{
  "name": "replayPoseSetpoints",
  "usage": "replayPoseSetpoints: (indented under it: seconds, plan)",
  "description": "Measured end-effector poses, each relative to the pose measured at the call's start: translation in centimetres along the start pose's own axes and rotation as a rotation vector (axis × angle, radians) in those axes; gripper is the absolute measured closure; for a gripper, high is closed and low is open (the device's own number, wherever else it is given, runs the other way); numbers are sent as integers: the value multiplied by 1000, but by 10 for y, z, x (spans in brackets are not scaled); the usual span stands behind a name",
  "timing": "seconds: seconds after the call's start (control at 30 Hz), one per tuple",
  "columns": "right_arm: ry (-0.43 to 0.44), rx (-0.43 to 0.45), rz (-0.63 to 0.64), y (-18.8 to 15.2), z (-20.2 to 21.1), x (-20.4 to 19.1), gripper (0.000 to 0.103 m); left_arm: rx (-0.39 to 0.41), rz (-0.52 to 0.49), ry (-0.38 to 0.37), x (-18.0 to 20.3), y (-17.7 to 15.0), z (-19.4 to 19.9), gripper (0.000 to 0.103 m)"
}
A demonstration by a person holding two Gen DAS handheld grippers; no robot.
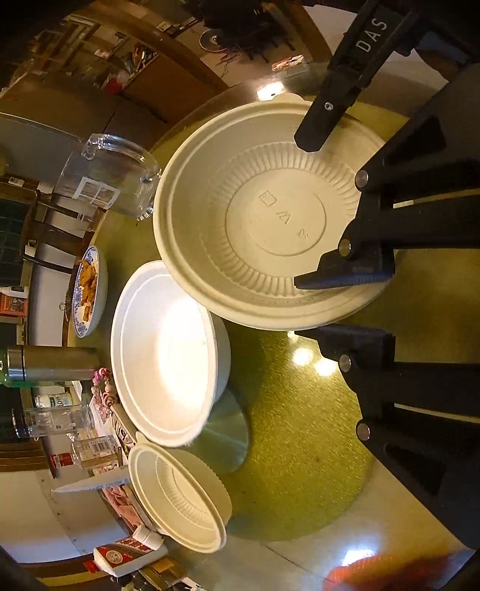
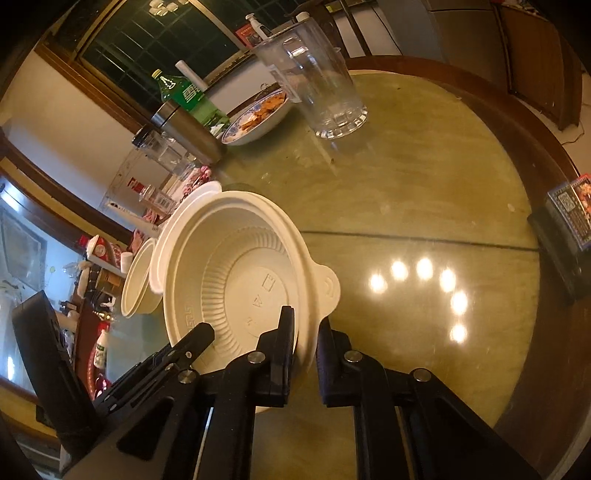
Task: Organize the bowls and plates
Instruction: 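Grasp the rim of a cream plastic bowl with both tools, then lift the cream plastic bowl and carry it toward the red plate stack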
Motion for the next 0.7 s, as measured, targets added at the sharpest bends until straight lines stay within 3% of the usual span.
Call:
replayPoseSetpoints:
  seconds: [0.7]
  plan:
    - [43, 9, 118, -59, 31, -63, 92, 50, 73, 2, -57, -36, 58, 88]
Point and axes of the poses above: each gripper's, at about its wrist camera, not at the fingertips, and z roughly against the way its jaws point, x to its right, y to its top, the point moved 1 cm from there along -z, roughly the way its jaws point, and after that the axes turned 3 degrees about -y, right-handed, at the moved point
